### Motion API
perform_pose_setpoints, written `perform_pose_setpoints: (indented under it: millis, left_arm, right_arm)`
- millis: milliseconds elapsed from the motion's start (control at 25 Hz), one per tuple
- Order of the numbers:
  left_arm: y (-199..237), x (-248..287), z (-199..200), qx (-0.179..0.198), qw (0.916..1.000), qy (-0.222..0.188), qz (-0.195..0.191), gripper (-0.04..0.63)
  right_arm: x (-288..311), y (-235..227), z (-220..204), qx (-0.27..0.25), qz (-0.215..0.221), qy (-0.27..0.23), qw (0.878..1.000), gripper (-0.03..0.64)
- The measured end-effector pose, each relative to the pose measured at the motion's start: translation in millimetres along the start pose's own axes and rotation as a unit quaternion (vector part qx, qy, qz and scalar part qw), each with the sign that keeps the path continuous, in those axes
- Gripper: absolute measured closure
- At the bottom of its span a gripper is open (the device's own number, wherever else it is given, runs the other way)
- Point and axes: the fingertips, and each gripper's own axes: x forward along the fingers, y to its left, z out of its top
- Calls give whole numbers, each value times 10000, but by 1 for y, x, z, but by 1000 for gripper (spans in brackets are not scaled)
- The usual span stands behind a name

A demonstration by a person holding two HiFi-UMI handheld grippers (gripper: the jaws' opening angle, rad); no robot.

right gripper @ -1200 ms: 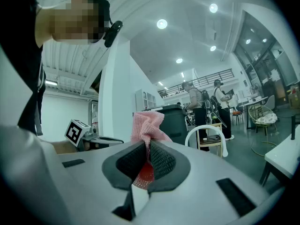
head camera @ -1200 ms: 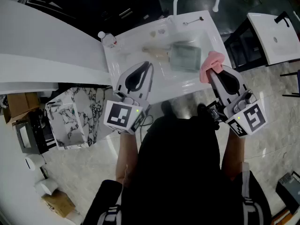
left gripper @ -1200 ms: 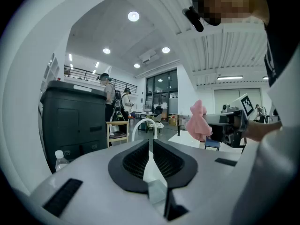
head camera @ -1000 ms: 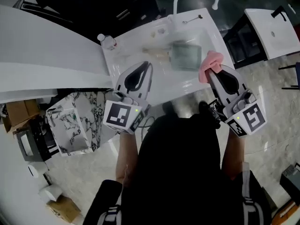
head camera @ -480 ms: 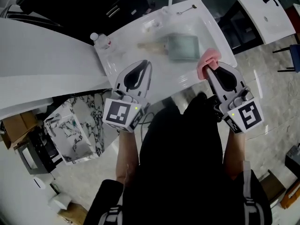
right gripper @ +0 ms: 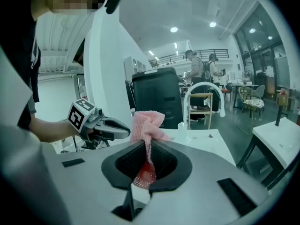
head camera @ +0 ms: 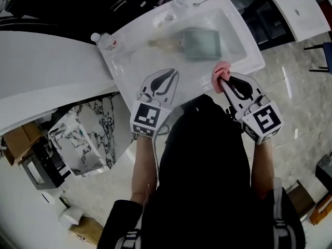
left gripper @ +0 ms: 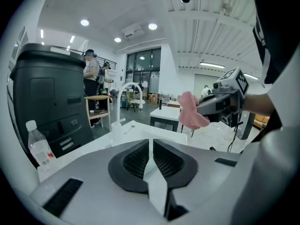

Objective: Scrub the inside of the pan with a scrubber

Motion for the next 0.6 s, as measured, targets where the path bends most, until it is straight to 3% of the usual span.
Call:
perform_pose_setpoints:
  millis: [280, 440, 600]
  left_arm:
    - [25, 32, -41, -92, 9954, 947, 94, 549]
    - [43, 64, -53, -135, 9933, 1128, 200, 549]
    - [58, 100, -72, 50, 9886, 1465, 336, 549]
  right_arm:
    - [41, -21, -17, 267, 444, 357, 9980, 572]
    - [63, -45, -35, 357, 652, 675, 9950, 572]
    - [84, -66, -54, 429, 785, 918, 9918, 572]
